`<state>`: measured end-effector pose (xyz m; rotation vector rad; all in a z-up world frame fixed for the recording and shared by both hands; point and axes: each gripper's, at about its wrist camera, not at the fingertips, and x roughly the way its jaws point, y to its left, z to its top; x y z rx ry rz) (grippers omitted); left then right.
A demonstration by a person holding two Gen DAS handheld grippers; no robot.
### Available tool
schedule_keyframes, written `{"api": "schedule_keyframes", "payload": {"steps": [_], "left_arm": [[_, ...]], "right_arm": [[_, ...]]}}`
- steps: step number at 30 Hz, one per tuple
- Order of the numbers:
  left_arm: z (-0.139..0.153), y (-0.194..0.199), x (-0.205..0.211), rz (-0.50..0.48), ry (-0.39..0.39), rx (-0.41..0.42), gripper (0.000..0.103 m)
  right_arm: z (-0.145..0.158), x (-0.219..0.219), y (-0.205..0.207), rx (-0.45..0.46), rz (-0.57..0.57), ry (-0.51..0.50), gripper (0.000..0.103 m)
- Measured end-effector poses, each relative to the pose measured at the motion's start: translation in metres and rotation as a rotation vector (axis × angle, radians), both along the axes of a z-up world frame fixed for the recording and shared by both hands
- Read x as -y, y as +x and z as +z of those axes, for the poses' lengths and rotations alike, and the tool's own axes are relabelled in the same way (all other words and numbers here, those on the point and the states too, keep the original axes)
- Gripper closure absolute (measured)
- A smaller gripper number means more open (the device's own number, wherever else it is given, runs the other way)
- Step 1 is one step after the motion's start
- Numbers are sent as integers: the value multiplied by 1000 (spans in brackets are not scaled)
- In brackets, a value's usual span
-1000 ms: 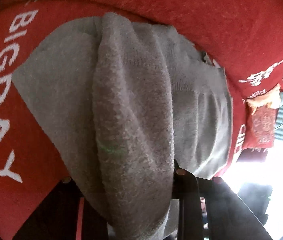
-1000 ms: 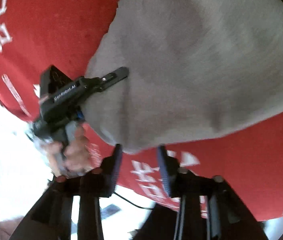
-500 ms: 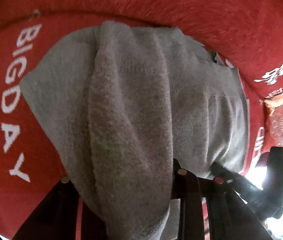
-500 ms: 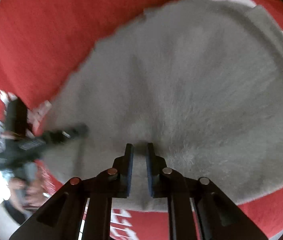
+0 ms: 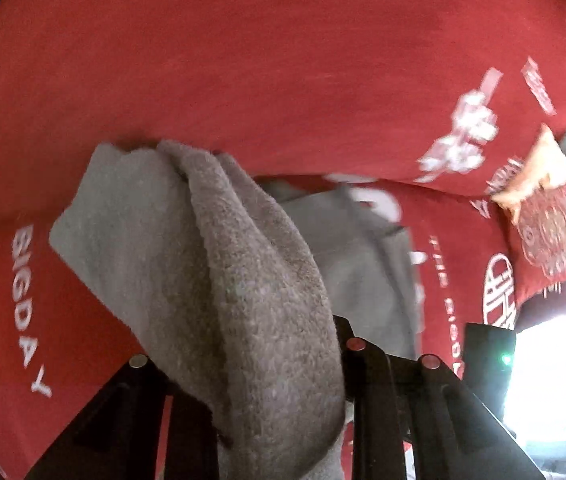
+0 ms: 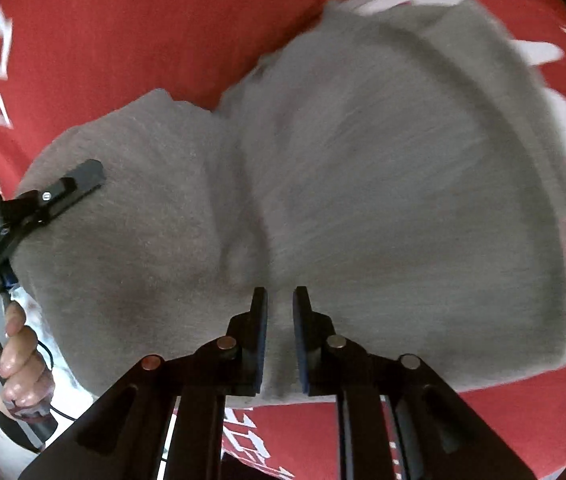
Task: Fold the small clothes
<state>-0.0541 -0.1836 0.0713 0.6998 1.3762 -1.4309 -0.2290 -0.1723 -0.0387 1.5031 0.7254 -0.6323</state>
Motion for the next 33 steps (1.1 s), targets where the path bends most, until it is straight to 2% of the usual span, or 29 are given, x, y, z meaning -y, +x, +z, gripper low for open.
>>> {"api": "schedule_keyframes", "payload": {"steps": [2, 5, 8, 10, 12, 14, 16, 20, 23, 26, 29, 33], "left_arm": [[8, -36, 17, -67, -15, 28, 77], [5, -93, 35, -166, -18, 73, 77], [-17, -148, 56, -242, 15, 112, 77], [-40, -177, 65, -278, 55, 181, 76], [-59, -195, 68, -293, 96, 237, 75], [-69, -208, 67, -300, 113, 263, 65], [-63, -221, 64, -306, 75, 275, 54], [-50, -246, 59, -376, 18, 298, 52], [-41, -249, 59, -392, 8, 256, 52], [-24, -243, 55, -389, -43, 176, 52], [-13, -221, 49, -340, -64, 160, 52], [-19, -164, 36, -227, -12, 182, 51]], "right_arm": [[3, 6, -23, 28, -51, 5, 87], [3, 10, -55, 67, -116, 14, 87], [-13, 9, -82, 113, -179, 65, 87], [-26, 4, -112, 149, -229, 109, 87], [-39, -2, -127, 191, -281, 152, 87], [-48, -7, -136, 218, -312, 179, 87], [-53, -13, -139, 237, -327, 193, 87], [-62, -19, -146, 276, -360, 226, 87], [-63, -16, -151, 286, -375, 240, 87], [-60, -11, -161, 282, -379, 227, 86], [-56, -10, -166, 288, -399, 216, 84], [-56, -12, -186, 325, -440, 221, 75]]}}
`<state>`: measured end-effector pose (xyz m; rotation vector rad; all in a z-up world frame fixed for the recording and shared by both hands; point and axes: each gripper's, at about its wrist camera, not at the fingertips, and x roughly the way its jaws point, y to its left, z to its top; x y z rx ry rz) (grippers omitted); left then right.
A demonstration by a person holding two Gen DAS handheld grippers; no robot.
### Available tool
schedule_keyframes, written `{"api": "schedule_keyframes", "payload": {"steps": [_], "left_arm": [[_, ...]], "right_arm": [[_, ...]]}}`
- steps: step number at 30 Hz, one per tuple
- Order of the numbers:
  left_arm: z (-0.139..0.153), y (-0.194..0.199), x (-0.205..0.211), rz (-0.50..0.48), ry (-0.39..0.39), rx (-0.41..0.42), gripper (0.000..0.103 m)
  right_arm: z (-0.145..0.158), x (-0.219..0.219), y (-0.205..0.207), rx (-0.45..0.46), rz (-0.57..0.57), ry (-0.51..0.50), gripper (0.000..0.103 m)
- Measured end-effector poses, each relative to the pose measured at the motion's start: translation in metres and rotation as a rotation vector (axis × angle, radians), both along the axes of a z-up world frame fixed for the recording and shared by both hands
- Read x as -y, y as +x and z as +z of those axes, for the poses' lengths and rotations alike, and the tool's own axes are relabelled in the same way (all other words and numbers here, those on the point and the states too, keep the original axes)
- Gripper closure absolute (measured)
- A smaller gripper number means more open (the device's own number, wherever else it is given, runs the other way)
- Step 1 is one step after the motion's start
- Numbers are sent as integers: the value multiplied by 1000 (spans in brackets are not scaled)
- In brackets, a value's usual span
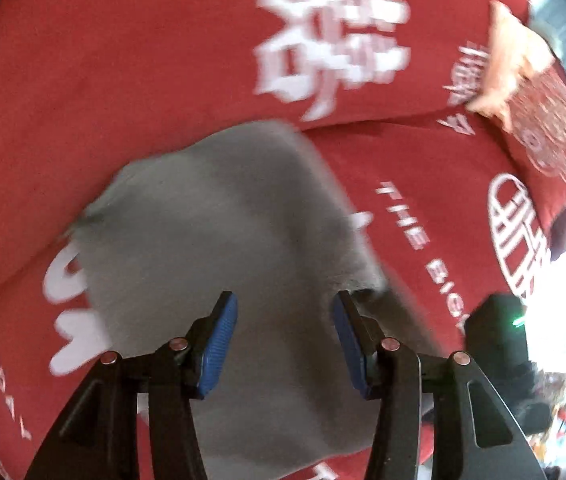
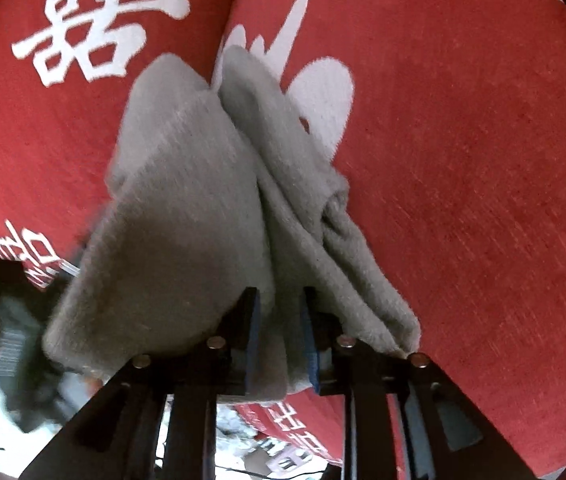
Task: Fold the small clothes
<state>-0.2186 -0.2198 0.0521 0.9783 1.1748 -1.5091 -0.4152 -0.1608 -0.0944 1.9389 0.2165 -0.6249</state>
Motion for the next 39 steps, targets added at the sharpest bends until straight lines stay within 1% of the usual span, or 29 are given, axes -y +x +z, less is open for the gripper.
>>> {"api": "schedule_keyframes", "payload": {"steps": [1, 2, 3, 5, 6, 8, 9, 10, 11, 12, 13, 14, 16, 17, 18, 19, 20, 21, 23, 24, 27, 29, 30, 31, 32, 33, 35, 37, 39], "left_arm": [[-5, 9, -4, 21, 10, 16, 51], [-10, 19, -7, 43, 23, 31, 51], [-15, 32, -11, 66, 41, 41, 51], [-28, 59, -19, 123, 87, 52, 51], [-32, 67, -22, 138, 99, 53, 51], [-45, 81, -30, 162, 129, 66, 51], [-51, 85, -32, 168, 142, 61, 51], [-56, 90, -34, 177, 149, 37, 51], [-59, 92, -35, 184, 151, 26, 47], [-61, 93, -35, 190, 150, 32, 32], [-62, 94, -36, 193, 140, 59, 28], [-62, 94, -36, 188, 131, 69, 28], [-61, 97, -37, 183, 131, 59, 28], [-59, 99, -39, 184, 128, 56, 28], [-57, 102, -40, 182, 125, 56, 28], [-53, 106, -42, 177, 118, 56, 28], [-51, 110, -42, 176, 111, 52, 28], [-46, 116, -44, 175, 98, 40, 28], [-43, 122, -48, 169, 87, 32, 28], [-43, 124, -50, 162, 84, 42, 28], [-56, 116, -52, 135, 114, 70, 28], [-65, 111, -58, 109, 107, 98, 26], [-66, 109, -62, 103, 87, 110, 21], [-65, 110, -65, 108, 70, 131, 17], [-65, 112, -66, 111, 69, 131, 17], [-64, 114, -68, 116, 75, 122, 17], [-62, 122, -70, 128, 90, 119, 17], [-56, 128, -71, 131, 93, 140, 17], [-50, 134, -71, 142, 85, 142, 17]], "right_arm": [[2, -2, -1, 7, -5, -1, 72], [5, -5, -3, -1, 4, -5, 64], [10, -7, -4, -23, 29, -13, 56], [18, -19, 1, -66, 93, -36, 48], [22, -33, 13, -79, 127, -48, 47], [40, -41, 27, -95, 181, -72, 47], [45, -46, 32, -100, 205, -95, 46], [50, -48, 36, -98, 218, -115, 46], [54, -49, 43, -99, 233, -138, 45], [58, -46, 53, -113, 253, -169, 42], [59, -43, 59, -133, 258, -182, 42], [57, -38, 64, -158, 258, -187, 42], [54, -33, 67, -191, 219, -146, 43], [52, -32, 68, -189, 199, -121, 53], [48, -32, 67, -163, 164, -92, 86], [46, -33, 67, -139, 143, -75, 95], [47, -36, 67, -102, 115, -65, 94], [50, -42, 66, -31, 71, -59, 95], [50, -55, 64, 43, 14, -26, 95], [45, -66, 62, 54, -14, 8, 95], [24, -82, 51, -19, -40, 79, 95], [19, -86, 43, -57, -35, 112, 93], [21, -86, 40, -81, -9, 113, 89], [25, -85, 39, -105, 23, 110, 84], [34, -84, 37, -174, 88, 105, 63], [43, -83, 35, -236, 138, 89, 58], [68, -81, 24, -328, 208, 14, 58], [91, -79, 11, -377, 209, -51, 59], [113, -68, -3, -433, 192, -116, 64]]}}
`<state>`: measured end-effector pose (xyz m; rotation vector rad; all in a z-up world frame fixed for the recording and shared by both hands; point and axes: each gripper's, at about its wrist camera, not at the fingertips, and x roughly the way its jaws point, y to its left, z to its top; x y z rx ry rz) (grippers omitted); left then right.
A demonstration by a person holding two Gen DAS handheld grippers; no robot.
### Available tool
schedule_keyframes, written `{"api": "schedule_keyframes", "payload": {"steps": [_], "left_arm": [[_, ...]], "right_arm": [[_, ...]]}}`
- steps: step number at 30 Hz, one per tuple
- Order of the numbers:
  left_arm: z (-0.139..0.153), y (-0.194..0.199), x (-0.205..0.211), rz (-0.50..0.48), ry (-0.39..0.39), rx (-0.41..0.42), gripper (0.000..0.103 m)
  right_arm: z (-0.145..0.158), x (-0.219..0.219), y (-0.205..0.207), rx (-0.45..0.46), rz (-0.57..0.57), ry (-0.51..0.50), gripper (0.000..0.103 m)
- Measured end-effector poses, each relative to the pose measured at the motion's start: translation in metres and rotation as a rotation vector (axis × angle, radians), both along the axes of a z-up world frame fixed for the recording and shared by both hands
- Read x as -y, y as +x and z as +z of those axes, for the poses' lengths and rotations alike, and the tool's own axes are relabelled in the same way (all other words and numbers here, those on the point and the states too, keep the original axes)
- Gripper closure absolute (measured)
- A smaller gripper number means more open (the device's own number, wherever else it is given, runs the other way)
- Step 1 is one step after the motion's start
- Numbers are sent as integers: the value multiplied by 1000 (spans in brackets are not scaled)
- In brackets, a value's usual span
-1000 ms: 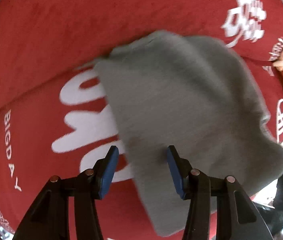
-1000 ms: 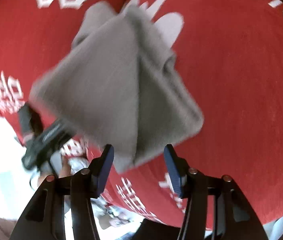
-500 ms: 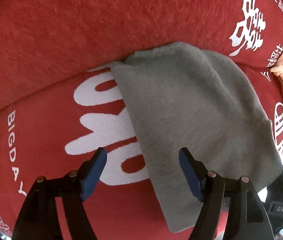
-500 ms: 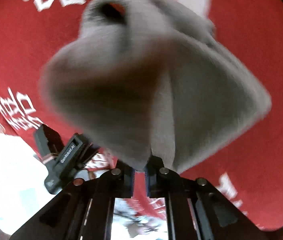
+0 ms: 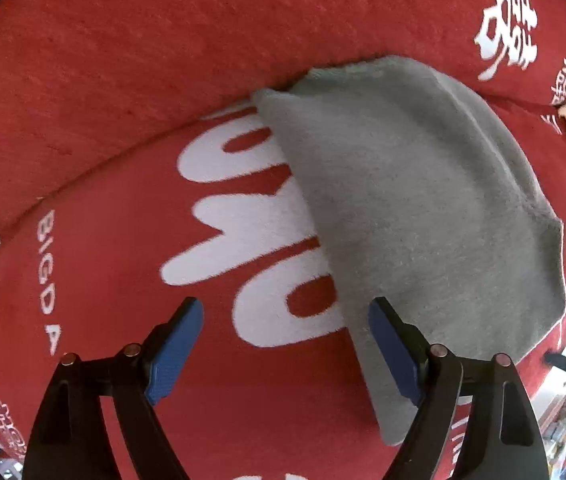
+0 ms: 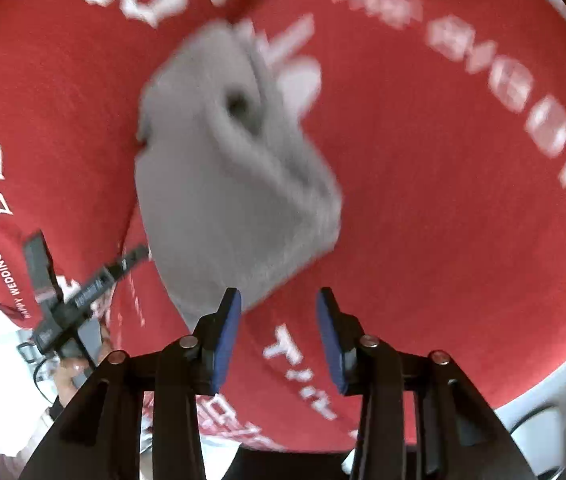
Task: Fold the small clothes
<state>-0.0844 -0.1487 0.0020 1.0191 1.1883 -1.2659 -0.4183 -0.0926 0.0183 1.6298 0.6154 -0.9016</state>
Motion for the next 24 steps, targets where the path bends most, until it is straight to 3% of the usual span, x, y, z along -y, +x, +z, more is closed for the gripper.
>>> {"api": "schedule_keyframes", "payload": {"steps": [4, 9, 14, 16, 17, 18, 20, 24], "left_arm": [[13, 4, 14, 56, -37, -15, 17], [11, -1, 52, 123, -78, -3, 17], [-10, -15, 73, 128, -50, 30, 17], [-21, -13, 74, 150, -39, 4, 17], [-25, -10, 74, 163, -38, -18, 17], [-27, -7, 73, 177, -36, -38, 17], [-28, -4, 73, 187, -24, -55, 17], [-30, 3, 81, 169, 1, -33, 17]], "right_arm": [[25, 51, 2, -73, 69, -139, 73], [30, 120, 69, -130, 254, -275, 76], [-16, 154, 80, -235, 312, -223, 76], [-41, 158, 67, -277, 305, -166, 82], [-51, 157, 58, -283, 295, -146, 91], [-56, 155, 49, -290, 278, -139, 91], [-60, 154, 32, -278, 243, -113, 75], [-50, 148, 13, -212, 201, -94, 75]]}}
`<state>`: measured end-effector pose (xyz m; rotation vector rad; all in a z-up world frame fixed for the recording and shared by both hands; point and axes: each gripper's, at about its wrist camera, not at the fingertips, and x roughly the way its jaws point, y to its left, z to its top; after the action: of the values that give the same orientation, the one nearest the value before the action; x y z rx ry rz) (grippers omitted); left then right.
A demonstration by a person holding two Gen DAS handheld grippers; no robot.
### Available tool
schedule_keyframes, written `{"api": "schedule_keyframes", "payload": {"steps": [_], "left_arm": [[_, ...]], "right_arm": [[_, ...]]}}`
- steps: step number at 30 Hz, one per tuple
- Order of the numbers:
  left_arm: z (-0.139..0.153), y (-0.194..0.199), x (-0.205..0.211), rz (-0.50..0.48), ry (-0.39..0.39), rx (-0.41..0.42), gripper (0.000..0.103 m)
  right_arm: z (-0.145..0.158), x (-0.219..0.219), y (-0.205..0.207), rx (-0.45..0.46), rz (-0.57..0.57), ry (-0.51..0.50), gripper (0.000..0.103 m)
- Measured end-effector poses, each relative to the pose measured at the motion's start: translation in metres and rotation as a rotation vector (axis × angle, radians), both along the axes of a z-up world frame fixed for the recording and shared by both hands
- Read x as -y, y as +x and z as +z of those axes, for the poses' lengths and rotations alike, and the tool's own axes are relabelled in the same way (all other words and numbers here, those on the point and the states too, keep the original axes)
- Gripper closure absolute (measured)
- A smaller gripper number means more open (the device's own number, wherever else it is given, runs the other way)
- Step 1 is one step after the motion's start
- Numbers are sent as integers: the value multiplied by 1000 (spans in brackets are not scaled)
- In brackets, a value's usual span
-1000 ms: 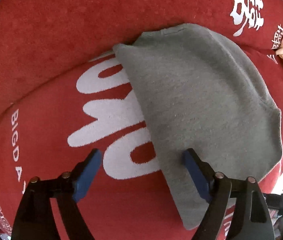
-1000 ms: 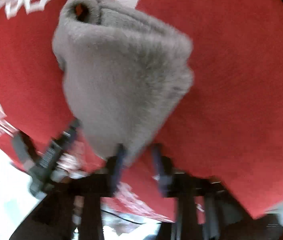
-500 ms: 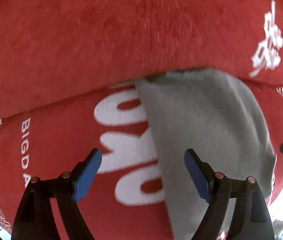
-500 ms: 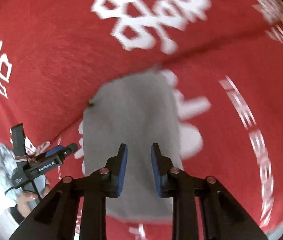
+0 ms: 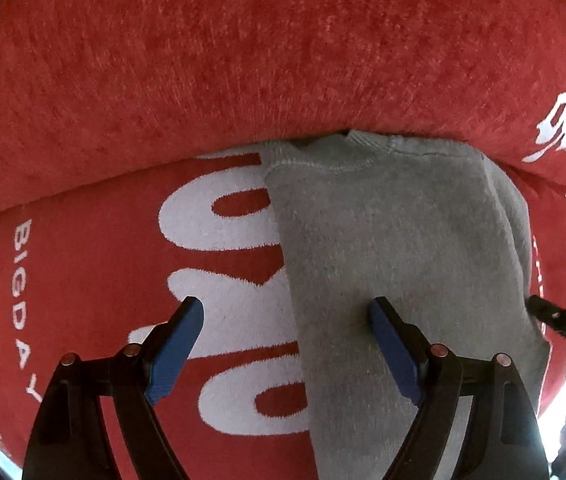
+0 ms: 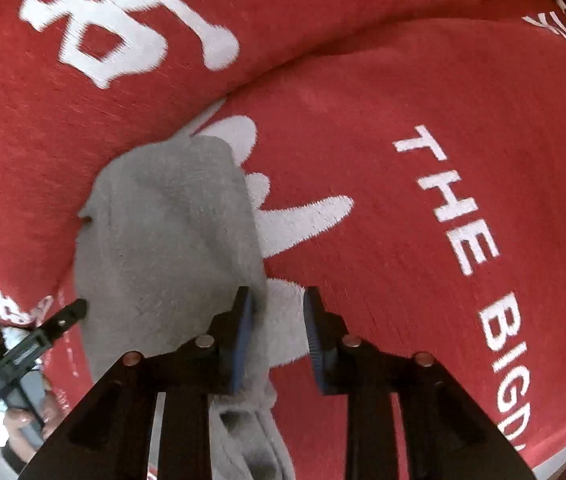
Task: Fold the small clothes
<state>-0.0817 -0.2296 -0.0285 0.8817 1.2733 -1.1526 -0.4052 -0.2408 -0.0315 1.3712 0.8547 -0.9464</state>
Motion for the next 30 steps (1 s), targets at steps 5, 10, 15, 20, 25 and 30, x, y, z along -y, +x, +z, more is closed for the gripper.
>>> {"api": "schedule_keyframes", "payload": {"steps": [5, 10, 15, 20, 25, 30], "left_arm": [[12, -1, -5, 1, 21, 11, 17], [26, -6, -17, 12, 27, 14, 17], [32, -7, -25, 13, 34, 5, 17], [31, 11, -36, 47, 21, -220, 17], [5, 14, -45, 7, 103, -461, 17], [-8, -6, -40, -37, 118, -521, 17]], "right_arm": [[11, -10, -14, 48, 12, 15, 73], [15, -6, -32, 113, -6, 45, 52], [13, -2, -44, 173, -33, 76, 46], [1, 6, -42, 307, -39, 125, 31], [-25, 16, -39, 427, 0, 225, 28], [-41, 28, -17, 528, 86, 273, 28]]}}
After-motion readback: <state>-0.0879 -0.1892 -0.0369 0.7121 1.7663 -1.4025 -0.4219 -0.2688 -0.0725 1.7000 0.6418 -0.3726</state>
